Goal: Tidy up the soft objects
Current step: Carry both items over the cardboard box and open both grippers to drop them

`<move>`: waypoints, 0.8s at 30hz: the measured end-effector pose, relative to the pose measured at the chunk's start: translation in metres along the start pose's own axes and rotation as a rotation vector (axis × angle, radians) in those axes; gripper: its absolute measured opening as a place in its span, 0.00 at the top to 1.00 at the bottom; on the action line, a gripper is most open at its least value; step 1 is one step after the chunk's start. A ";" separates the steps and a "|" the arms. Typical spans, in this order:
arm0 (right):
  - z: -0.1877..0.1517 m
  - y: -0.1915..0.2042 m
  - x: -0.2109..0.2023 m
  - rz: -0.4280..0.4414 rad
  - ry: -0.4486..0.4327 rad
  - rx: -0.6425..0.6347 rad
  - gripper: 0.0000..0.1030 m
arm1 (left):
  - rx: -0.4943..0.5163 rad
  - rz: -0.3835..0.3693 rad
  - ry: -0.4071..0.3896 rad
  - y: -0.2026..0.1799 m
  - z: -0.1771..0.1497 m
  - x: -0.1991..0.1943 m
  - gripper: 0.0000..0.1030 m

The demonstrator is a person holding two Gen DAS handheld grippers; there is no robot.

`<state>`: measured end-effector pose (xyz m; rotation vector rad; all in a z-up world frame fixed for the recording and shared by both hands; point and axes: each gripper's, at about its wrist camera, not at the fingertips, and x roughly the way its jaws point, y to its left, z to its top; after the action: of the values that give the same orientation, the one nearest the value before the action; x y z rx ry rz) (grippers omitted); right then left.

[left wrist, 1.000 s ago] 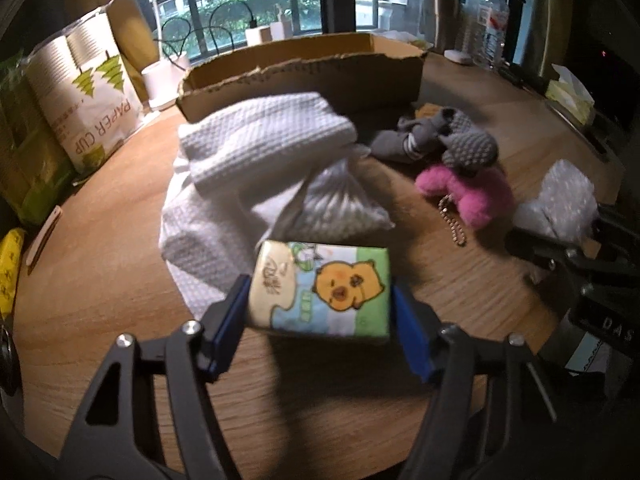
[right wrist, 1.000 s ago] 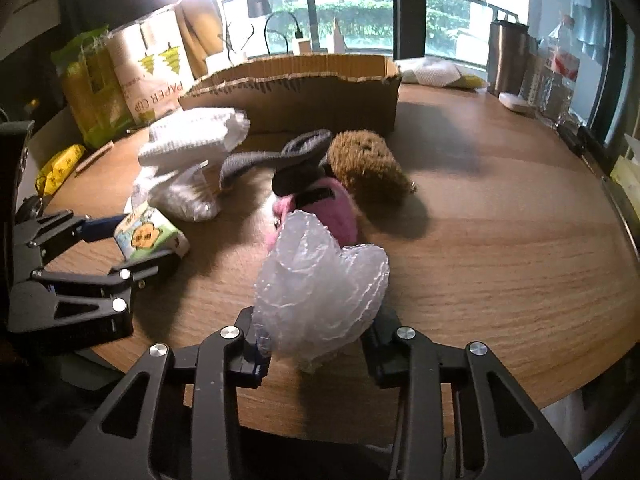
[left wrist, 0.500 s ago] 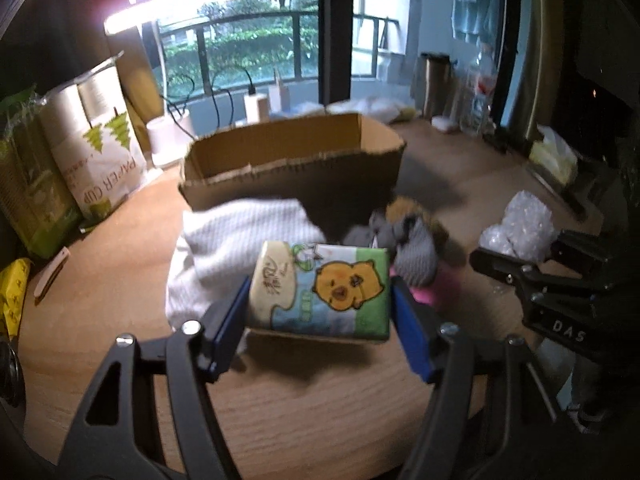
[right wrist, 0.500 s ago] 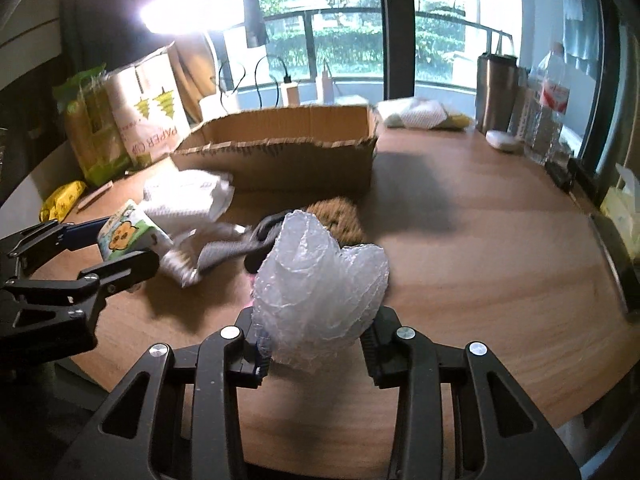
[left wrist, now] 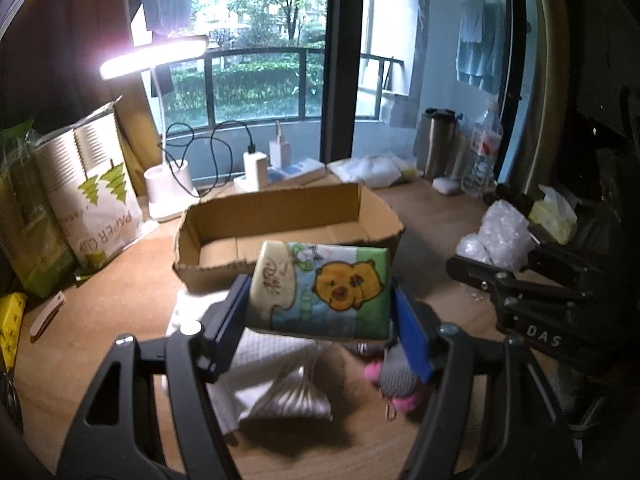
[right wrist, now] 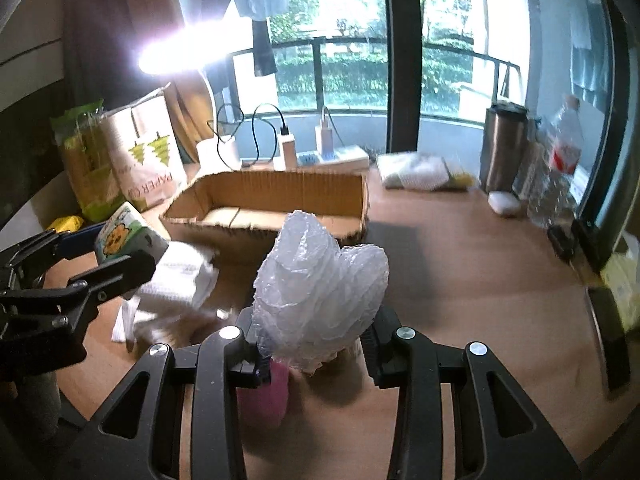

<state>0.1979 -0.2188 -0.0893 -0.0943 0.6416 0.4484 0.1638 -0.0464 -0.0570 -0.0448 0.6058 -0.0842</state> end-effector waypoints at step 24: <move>0.066 -0.017 0.071 0.041 -0.010 -0.054 0.62 | -0.096 -0.045 -0.095 0.014 0.047 0.074 0.33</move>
<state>0.2923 -0.1935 -0.0797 -0.1307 0.6226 0.5056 0.2527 -0.0385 -0.0612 -0.1542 0.5139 -0.0958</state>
